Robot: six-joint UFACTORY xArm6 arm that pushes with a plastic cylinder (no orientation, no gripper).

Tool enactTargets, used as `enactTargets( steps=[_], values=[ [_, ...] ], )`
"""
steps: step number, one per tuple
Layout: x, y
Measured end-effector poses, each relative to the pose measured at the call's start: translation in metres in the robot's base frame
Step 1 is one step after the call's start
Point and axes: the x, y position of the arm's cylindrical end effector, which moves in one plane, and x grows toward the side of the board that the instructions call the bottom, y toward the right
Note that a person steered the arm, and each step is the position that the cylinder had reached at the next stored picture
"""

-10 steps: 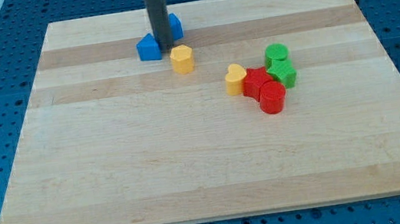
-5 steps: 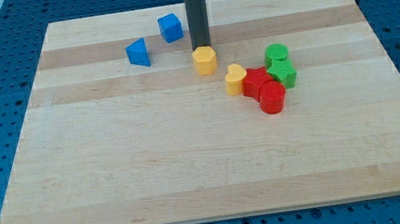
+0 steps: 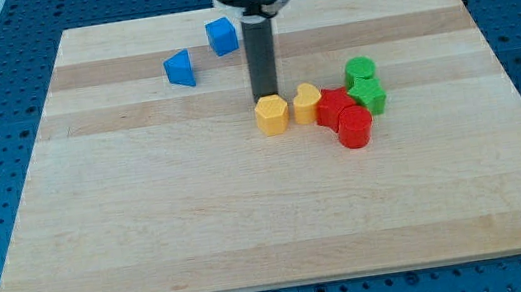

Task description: Slide the yellow hexagon towards the yellow heart

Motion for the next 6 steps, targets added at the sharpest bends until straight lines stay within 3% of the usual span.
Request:
enactTargets(
  steps=[2,4,6],
  values=[
    [0.01,-0.035],
    [0.045,-0.011],
    [0.045,-0.002]
  ],
)
